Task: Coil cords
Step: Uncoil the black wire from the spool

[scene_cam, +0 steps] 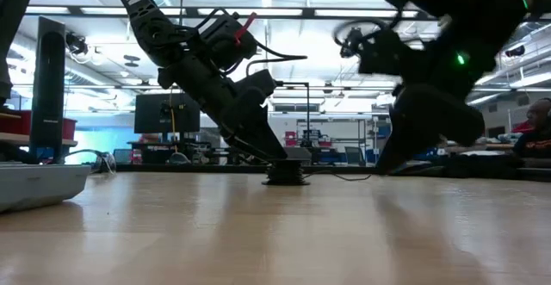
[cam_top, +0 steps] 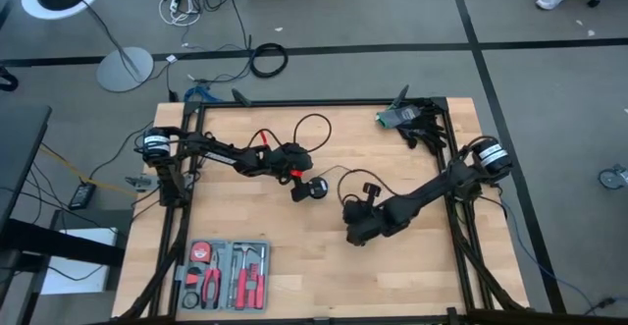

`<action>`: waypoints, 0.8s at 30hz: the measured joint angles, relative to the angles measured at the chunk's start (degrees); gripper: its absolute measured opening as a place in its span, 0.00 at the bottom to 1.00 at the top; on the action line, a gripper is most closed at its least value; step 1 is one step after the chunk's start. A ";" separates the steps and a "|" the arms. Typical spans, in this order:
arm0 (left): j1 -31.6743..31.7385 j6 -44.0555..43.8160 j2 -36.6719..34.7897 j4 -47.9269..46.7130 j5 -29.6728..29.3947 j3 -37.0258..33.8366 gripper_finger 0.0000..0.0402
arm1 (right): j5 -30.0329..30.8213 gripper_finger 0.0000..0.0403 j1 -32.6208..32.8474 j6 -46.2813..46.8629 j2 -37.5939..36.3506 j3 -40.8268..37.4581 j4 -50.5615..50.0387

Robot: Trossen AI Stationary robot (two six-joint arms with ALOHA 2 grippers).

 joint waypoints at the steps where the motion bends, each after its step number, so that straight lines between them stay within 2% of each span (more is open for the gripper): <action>1: 0.00 -0.01 0.00 -0.10 0.00 0.00 0.98 | -1.12 0.00 -0.22 0.18 -0.73 -3.35 5.84; 5: 0.00 -0.06 0.00 -0.26 0.03 0.00 0.98 | -4.38 0.00 -2.08 -2.63 -5.03 -16.90 33.53; 8: 0.00 -0.07 0.00 -0.25 0.35 0.00 0.98 | -6.95 0.00 -5.46 -6.11 -8.53 -24.33 47.21; 11: 0.00 -0.07 0.00 -0.28 0.61 0.00 0.98 | -9.46 0.00 -10.28 -7.15 -11.99 -27.85 47.30; 15: 0.00 -0.07 0.00 -0.29 0.63 0.00 0.98 | -12.41 0.02 -16.59 -12.25 -15.02 -28.60 47.24; 19: 0.00 -0.04 0.00 -0.06 0.63 0.00 0.98 | -15.84 0.06 -21.52 -19.80 -15.28 -26.09 46.45; 24: 0.00 -0.04 0.02 0.15 0.62 -0.03 0.98 | -20.59 0.17 -27.62 -24.03 -12.54 -21.76 40.21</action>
